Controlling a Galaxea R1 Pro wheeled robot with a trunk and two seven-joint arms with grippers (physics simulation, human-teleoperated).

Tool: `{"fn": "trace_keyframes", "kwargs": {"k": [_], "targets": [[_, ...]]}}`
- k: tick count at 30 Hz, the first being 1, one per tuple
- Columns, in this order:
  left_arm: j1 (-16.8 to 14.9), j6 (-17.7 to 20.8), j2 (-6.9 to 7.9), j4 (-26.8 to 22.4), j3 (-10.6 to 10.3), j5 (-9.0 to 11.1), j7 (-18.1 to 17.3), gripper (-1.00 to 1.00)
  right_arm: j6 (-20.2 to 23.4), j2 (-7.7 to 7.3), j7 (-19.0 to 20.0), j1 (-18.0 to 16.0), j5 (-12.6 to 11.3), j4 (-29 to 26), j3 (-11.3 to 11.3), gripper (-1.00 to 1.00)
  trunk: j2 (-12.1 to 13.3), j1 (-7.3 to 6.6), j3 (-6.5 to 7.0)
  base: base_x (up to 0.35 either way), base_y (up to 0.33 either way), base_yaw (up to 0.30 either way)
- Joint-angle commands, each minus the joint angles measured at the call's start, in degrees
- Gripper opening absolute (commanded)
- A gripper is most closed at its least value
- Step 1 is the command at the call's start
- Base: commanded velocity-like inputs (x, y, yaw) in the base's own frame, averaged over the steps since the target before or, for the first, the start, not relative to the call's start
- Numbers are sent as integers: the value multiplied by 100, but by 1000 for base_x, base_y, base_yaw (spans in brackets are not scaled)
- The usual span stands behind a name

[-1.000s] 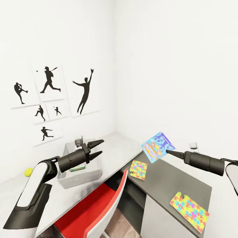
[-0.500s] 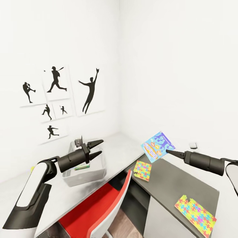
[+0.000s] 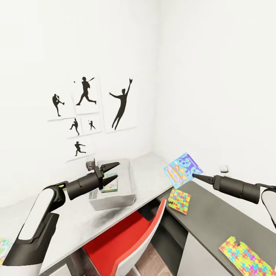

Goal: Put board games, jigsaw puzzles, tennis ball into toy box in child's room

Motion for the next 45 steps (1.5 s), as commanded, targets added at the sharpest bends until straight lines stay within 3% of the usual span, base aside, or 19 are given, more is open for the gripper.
{"fn": "trace_keyframes", "kwargs": {"k": [1, 45], "targets": [[-4, 7, 2, 0, -4, 60, 56, 100, 30, 0, 37, -1, 3, -1, -6, -100, -5, 2, -5, 0, 0, 277], [-4, -2, 13, 36, 12, 55, 81, 100, 30, 35, 18, -15, 10, 8, 35, -100, -5, 2, -131, 22, -8, 266]]}}
